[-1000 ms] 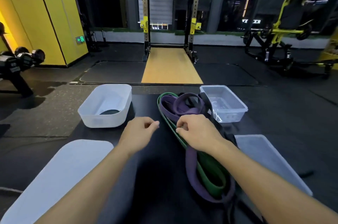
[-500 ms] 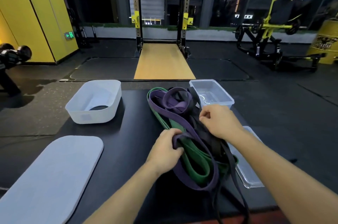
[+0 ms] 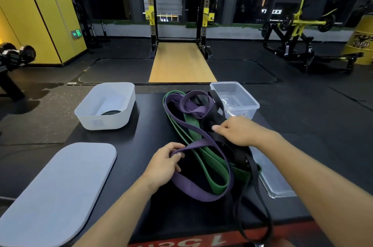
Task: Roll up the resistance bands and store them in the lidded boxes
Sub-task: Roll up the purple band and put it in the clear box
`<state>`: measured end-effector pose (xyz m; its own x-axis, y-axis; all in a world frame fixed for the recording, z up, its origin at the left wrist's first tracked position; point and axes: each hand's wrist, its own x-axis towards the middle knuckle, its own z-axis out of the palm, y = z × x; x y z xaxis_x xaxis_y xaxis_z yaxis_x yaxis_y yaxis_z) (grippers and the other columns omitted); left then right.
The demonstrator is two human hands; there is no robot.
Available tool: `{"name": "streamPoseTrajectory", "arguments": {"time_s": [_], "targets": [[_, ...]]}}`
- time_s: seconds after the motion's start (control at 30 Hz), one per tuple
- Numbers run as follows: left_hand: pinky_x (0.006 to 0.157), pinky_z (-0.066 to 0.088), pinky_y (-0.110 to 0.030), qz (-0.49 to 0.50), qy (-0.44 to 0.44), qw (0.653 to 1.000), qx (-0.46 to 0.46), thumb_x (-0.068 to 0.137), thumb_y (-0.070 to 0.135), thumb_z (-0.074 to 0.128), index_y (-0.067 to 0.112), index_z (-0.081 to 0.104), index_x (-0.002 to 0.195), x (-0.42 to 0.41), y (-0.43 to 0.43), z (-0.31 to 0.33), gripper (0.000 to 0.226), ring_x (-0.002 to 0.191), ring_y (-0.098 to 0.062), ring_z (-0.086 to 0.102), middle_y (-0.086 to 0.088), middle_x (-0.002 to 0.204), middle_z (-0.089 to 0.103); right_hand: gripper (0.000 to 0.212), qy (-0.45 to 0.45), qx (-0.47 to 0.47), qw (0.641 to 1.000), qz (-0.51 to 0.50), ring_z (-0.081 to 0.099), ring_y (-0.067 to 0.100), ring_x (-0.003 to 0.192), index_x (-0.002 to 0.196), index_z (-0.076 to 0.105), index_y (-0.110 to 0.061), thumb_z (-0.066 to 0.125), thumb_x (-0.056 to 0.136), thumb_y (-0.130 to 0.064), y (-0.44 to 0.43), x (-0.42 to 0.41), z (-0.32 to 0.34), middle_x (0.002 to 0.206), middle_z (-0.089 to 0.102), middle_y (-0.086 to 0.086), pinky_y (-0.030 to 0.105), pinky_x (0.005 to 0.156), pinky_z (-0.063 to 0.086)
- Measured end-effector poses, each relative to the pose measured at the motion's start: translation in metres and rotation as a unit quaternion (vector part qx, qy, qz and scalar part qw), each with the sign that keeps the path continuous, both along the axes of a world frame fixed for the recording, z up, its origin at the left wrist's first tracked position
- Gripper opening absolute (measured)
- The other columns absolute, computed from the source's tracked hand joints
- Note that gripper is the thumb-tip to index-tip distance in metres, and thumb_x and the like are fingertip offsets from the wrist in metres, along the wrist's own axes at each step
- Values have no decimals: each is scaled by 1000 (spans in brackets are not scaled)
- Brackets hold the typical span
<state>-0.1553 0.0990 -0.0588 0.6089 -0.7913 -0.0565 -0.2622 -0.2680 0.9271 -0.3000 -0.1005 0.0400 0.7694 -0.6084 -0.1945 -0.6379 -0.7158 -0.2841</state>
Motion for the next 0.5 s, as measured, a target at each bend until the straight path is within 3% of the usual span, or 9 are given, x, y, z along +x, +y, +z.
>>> {"name": "streamPoseTrajectory", "arguments": {"time_s": [0.07,0.17,0.27,0.33,0.4,0.47,0.5], "targets": [[66,49,-13,-4,9,1000,6,106,9,51,32,67,115,0,0,2,30,62,-3,63,2,108,73,52,46,11,998,46,55,19,70,71,57,-15,64,93,-60,2,-1,2,72,58,1,32,66,43],[76,55,-24,-13,34,999,17,106,7,50,34,66,113,3,-2,3,32,78,-9,69,2,113,71,34,40,-14,995,86,55,22,74,77,63,-11,79,86,-39,6,6,4,83,63,10,34,66,45],[91,58,-35,-21,46,998,37,99,-2,53,31,67,112,5,-7,6,39,98,-14,66,7,114,68,19,24,-56,994,86,58,26,78,75,61,-14,72,82,-28,15,17,11,86,66,11,34,65,42],[102,54,-35,-23,35,998,56,94,-4,56,31,69,114,6,-9,10,42,102,-12,64,12,112,69,21,64,-144,983,99,61,29,99,101,63,-16,66,87,-31,25,26,12,104,66,6,35,76,41],[101,54,-32,-32,38,996,69,93,-1,58,34,70,114,6,-9,14,43,103,-8,65,13,112,71,22,71,-203,971,105,58,32,110,104,59,-17,58,92,-35,29,36,5,113,62,7,40,87,40],[91,54,-25,-53,49,995,73,94,-2,58,33,68,116,3,-9,14,42,97,-6,65,11,112,71,30,86,-167,979,78,59,34,105,83,53,-18,53,94,-45,35,47,-4,102,62,8,41,92,42],[83,53,-23,-61,55,994,70,95,-2,57,31,67,117,1,-8,13,41,92,-8,64,9,112,70,35,103,-158,979,73,60,33,107,83,53,-18,54,94,-51,37,52,-9,103,62,7,42,96,42]]}}
